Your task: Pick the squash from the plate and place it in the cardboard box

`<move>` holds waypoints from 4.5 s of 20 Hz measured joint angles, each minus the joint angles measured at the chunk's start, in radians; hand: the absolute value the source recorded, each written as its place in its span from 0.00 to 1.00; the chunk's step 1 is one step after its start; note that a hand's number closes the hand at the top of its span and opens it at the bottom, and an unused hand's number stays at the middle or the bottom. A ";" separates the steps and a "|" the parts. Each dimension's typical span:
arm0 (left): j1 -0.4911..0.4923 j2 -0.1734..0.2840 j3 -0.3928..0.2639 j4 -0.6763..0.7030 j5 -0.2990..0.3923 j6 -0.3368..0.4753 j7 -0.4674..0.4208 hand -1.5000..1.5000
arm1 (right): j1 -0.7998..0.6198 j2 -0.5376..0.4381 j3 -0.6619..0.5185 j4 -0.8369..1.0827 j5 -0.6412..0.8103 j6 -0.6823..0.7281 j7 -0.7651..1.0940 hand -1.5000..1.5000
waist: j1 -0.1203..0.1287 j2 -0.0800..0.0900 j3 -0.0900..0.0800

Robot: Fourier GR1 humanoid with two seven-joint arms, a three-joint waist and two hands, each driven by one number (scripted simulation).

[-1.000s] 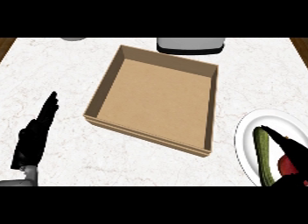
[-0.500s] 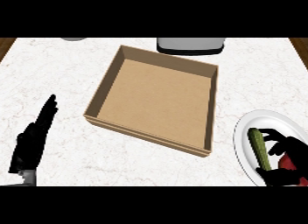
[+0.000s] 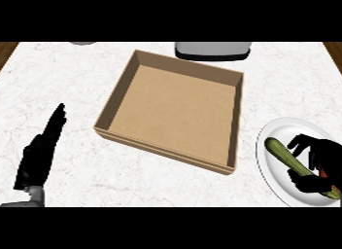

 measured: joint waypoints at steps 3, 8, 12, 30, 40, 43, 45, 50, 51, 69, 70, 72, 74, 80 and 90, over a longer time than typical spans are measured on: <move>-0.020 -0.001 -0.013 0.007 -0.005 -0.009 -0.005 0.50 | -0.124 -0.069 0.032 0.054 0.023 0.020 -0.124 1.00 | 0.036 0.010 0.002; -0.045 -0.014 -0.042 0.001 -0.012 -0.022 -0.001 0.50 | -0.331 -0.180 0.063 0.186 0.056 0.021 -0.363 1.00 | 0.084 0.022 0.004; -0.064 -0.018 -0.039 0.013 -0.019 -0.014 0.008 0.50 | -0.497 -0.207 0.046 0.379 0.057 -0.028 -0.548 1.00 | 0.075 0.022 0.004; -0.018 -0.024 -0.006 -0.004 -0.020 -0.004 0.021 0.50 | -0.948 -0.028 -0.078 0.624 -0.294 0.238 -0.801 1.00 | 0.011 0.001 0.001; -0.019 -0.027 0.005 -0.012 -0.031 -0.014 0.033 0.50 | -1.070 0.153 -0.017 0.595 -0.265 0.231 -0.572 1.00 | 0.006 0.001 0.000; -0.012 -0.026 0.011 0.006 -0.033 -0.019 0.007 0.50 | -1.097 0.219 0.014 0.604 -0.240 0.215 -0.509 1.00 | 0.005 0.001 0.000; -0.014 -0.027 0.020 0.029 -0.027 -0.025 -0.016 0.50 | -1.106 0.258 0.040 0.626 -0.214 0.195 -0.489 1.00 | 0.006 0.001 0.000; -0.016 -0.029 0.026 0.032 -0.025 -0.031 -0.024 0.50 | -1.125 0.350 0.103 0.721 -0.142 0.117 -0.455 1.00 | 0.011 0.004 0.000; -0.014 -0.027 0.024 0.025 -0.028 -0.034 -0.021 0.50 | -1.128 0.365 0.113 0.742 -0.127 0.104 -0.453 1.00 | 0.012 0.004 0.000; -0.052 -0.044 0.019 0.028 -0.042 -0.040 -0.002 0.50 | -1.203 0.425 0.060 1.090 -0.419 -0.154 -0.501 0.00 | 0.037 0.012 0.001; -0.051 -0.043 0.020 0.028 -0.042 -0.042 -0.002 0.50 | -1.215 0.425 0.028 1.098 -0.448 -0.159 -0.501 0.00 | 0.038 0.013 0.001; -0.052 -0.041 0.024 0.030 -0.041 -0.043 -0.008 0.50 | -1.240 0.416 -0.029 1.111 -0.504 -0.150 -0.493 0.00 | 0.034 0.012 0.001; -0.045 -0.039 0.023 0.034 -0.044 -0.044 -0.017 0.50 | -1.249 0.405 -0.085 1.136 -0.552 -0.140 -0.505 0.00 | 0.035 0.013 0.001; -0.033 -0.044 0.019 0.005 -0.045 -0.044 -0.003 0.50 | -1.282 0.268 -0.228 1.216 -0.655 -0.098 -0.518 0.00 | 0.038 0.017 0.001; -0.056 -0.049 0.008 -0.006 -0.045 -0.054 0.005 0.50 | -1.267 -0.039 -0.345 1.345 -0.717 0.077 -0.579 0.00 | 0.065 0.038 0.004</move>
